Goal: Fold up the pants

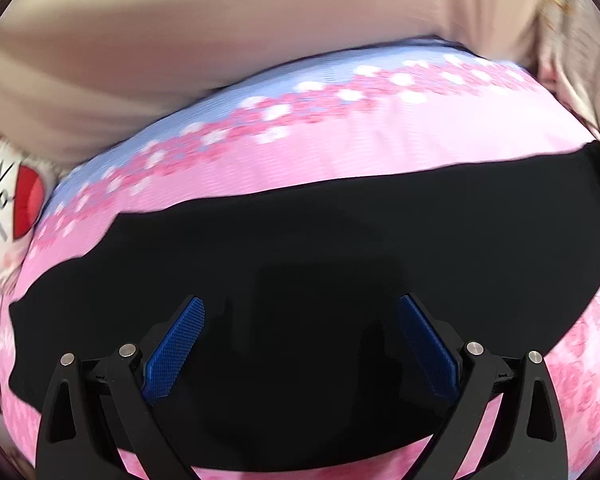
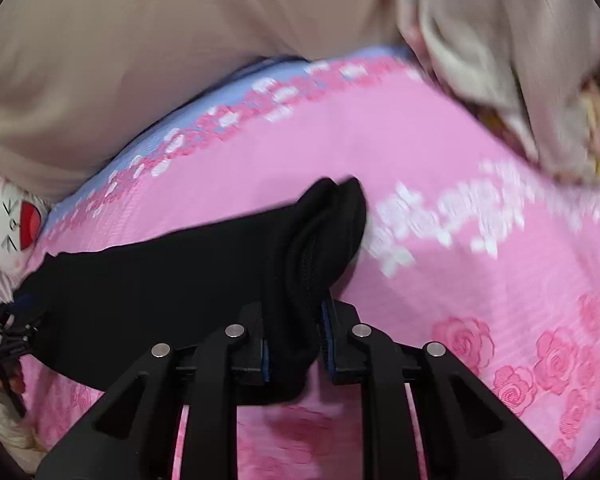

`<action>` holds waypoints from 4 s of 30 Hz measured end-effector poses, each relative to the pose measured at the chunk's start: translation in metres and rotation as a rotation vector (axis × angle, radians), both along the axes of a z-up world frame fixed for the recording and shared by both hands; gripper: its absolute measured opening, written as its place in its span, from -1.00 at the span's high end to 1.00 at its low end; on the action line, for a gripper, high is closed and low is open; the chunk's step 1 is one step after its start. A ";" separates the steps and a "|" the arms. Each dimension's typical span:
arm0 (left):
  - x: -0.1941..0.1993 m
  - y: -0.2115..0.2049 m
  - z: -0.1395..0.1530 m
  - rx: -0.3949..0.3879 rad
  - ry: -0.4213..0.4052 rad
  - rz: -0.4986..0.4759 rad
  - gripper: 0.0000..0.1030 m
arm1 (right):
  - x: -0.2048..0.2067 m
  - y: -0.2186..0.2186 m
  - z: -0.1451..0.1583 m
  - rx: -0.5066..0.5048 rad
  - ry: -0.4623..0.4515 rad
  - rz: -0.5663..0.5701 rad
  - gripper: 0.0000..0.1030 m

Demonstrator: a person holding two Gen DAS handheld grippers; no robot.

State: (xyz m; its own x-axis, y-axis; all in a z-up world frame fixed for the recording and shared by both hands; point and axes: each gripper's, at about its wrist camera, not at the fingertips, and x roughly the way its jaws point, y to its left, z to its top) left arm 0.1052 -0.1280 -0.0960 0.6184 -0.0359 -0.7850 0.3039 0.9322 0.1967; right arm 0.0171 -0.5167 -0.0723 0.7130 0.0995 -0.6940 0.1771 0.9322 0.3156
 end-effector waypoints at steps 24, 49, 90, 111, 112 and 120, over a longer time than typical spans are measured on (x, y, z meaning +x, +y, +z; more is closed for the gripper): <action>-0.003 0.281 0.010 -0.131 -0.055 0.317 -0.86 | 0.115 0.410 -0.013 -0.123 0.058 0.686 0.14; -0.075 0.473 0.014 -0.077 -0.121 0.725 -0.87 | 0.102 0.720 0.019 -0.394 -0.126 1.087 -0.09; 0.012 0.266 0.074 -0.259 -0.149 -0.082 -0.86 | 0.123 0.460 0.057 0.349 -0.205 0.489 0.57; -0.010 -0.025 -0.007 -0.117 0.071 -0.489 -0.90 | 0.034 0.191 -0.044 0.561 -0.116 0.150 0.31; -0.012 -0.023 -0.004 -0.116 0.071 -0.484 -0.90 | 0.028 0.189 -0.036 0.524 -0.121 0.154 0.16; -0.005 0.037 0.022 -0.067 -0.043 -0.258 -0.89 | -0.021 0.181 0.036 0.094 -0.285 0.062 0.11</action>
State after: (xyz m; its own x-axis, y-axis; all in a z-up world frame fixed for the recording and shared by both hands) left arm 0.1001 -0.0908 -0.0736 0.6147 -0.2478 -0.7488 0.5259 0.8363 0.1550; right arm -0.0037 -0.3355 -0.0366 0.8683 0.2030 -0.4525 0.0130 0.9027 0.4300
